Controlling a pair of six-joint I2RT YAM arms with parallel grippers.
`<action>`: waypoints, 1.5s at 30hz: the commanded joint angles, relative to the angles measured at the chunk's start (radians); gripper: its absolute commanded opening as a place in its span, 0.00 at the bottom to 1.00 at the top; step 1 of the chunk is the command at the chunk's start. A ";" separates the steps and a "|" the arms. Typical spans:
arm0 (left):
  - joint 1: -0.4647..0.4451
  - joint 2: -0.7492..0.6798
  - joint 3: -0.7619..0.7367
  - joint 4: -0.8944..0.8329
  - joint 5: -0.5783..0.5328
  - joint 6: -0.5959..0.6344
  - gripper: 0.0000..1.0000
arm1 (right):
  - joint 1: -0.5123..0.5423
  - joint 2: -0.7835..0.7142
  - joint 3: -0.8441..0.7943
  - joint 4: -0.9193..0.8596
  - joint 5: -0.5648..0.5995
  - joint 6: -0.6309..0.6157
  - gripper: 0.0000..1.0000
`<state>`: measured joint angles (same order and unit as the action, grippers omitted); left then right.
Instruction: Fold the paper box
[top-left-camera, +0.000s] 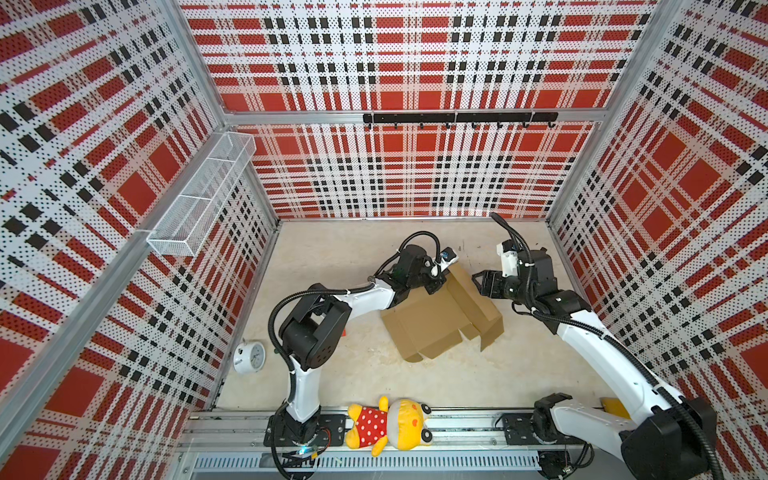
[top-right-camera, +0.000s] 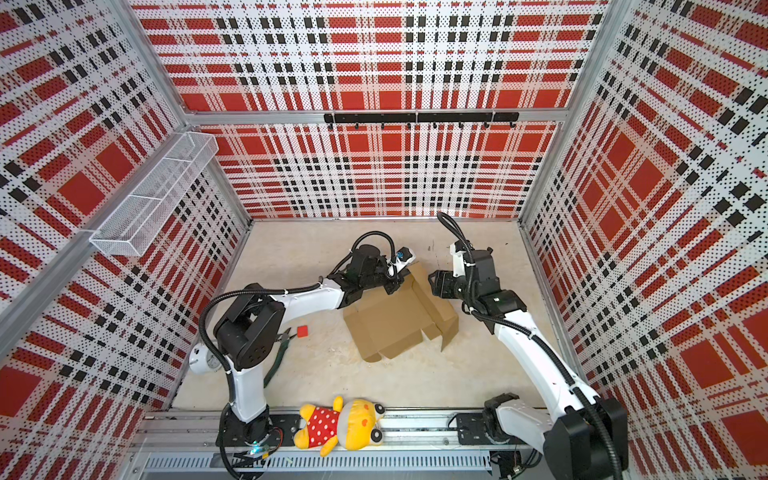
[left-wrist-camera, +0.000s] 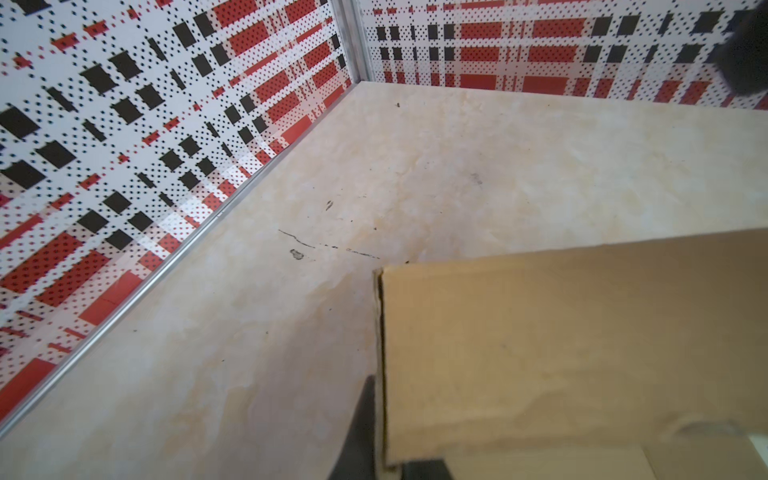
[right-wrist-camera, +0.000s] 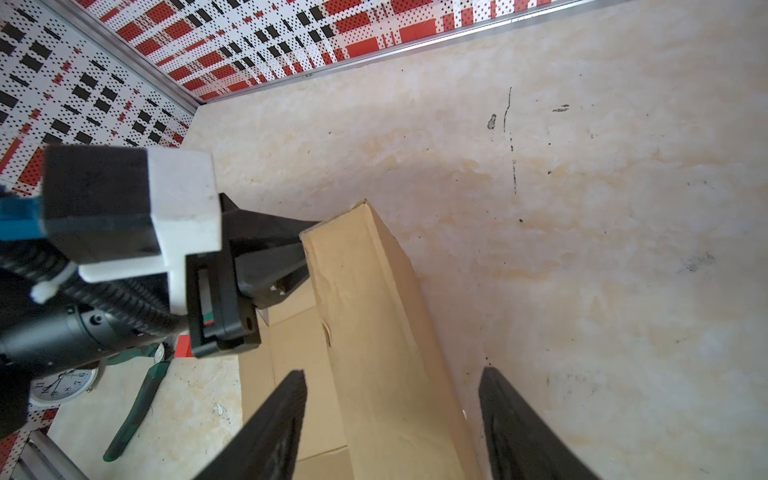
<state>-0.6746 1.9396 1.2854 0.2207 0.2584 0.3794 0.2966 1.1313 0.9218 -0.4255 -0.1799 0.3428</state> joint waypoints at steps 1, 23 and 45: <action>0.021 -0.057 0.053 -0.159 -0.065 0.096 0.09 | -0.002 -0.031 0.023 -0.002 0.017 -0.028 0.68; 0.061 0.058 0.572 -1.108 -0.263 0.507 0.10 | -0.037 -0.039 -0.064 0.082 -0.024 -0.005 0.69; -0.111 0.396 0.815 -1.095 -0.440 0.843 0.28 | -0.090 -0.125 -0.161 0.039 -0.029 -0.012 0.69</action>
<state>-0.7723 2.3119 2.0693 -0.8822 -0.1501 1.1614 0.2222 1.0470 0.7704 -0.3817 -0.2016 0.3477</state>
